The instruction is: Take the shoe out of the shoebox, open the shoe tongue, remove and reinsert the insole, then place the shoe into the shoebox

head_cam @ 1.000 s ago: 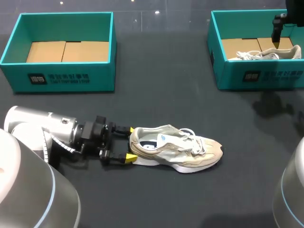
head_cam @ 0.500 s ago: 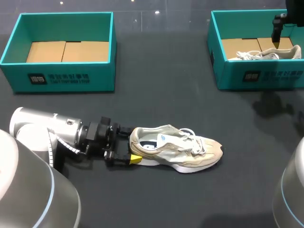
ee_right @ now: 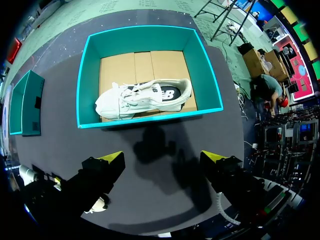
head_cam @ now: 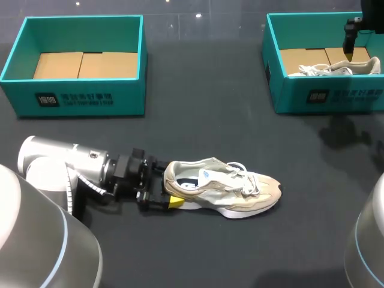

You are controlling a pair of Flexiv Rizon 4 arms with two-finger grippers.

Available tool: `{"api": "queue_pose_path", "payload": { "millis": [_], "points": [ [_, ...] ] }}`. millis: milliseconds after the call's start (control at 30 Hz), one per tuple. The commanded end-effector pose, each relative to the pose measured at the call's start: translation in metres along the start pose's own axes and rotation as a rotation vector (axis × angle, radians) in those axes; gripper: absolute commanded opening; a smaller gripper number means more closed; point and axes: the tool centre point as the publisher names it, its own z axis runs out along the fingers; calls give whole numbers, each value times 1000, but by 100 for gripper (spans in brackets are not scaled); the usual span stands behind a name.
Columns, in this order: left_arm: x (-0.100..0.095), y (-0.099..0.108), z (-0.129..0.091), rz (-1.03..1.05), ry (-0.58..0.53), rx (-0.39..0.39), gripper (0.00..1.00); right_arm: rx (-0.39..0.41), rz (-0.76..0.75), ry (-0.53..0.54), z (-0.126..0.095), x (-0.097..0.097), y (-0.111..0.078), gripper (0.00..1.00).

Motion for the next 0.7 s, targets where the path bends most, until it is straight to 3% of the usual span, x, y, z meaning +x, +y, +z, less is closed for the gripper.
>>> {"api": "queue_pose_path", "payload": {
  "millis": [33, 700],
  "points": [
    [1, 2, 5, 3, 3, 4, 100, -1, 1, -1, 0, 0, 0, 100],
    [-4, 3, 9, 21, 14, 19, 100, -1, 1, -1, 0, 0, 0, 100]
  ]
}}
